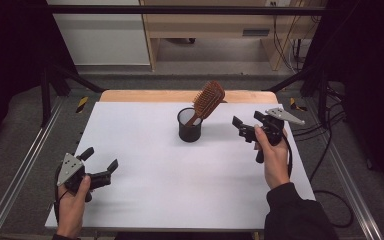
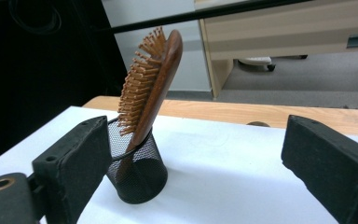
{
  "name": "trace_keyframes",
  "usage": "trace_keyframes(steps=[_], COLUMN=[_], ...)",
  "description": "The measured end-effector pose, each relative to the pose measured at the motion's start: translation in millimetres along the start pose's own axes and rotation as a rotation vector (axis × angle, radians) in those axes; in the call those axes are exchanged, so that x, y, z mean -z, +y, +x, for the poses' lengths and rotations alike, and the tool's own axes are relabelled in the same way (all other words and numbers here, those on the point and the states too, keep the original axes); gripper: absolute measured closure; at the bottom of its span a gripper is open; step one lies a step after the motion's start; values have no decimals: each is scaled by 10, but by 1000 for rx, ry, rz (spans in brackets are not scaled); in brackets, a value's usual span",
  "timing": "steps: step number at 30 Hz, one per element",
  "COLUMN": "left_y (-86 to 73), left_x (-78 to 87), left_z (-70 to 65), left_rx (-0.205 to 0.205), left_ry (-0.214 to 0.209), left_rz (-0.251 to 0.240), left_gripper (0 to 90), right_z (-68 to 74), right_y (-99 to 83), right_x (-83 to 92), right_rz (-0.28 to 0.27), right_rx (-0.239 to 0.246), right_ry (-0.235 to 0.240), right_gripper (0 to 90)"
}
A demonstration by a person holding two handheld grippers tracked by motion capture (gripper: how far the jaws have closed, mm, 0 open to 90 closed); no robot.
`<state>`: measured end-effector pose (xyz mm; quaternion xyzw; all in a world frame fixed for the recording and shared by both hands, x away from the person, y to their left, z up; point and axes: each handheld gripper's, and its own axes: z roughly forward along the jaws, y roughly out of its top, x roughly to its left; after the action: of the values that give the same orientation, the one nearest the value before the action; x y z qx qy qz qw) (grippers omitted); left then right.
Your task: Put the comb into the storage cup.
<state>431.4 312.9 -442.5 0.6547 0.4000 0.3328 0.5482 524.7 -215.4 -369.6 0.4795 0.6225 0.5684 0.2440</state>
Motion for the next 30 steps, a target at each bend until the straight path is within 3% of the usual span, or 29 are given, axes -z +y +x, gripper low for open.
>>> trace_keyframes(steps=[13,30], left_y=[5,13], left_x=[48,84], left_z=[35,29], left_rx=[10,9], left_ry=[7,3], left_rz=[-8,-18], left_gripper=[23,21], right_z=[-140,-182], right_y=[-81,-219], right_x=[338,560], right_rz=[-39,-93], right_rx=[53,119], right_ry=[-17,-80], right_gripper=[67,36])
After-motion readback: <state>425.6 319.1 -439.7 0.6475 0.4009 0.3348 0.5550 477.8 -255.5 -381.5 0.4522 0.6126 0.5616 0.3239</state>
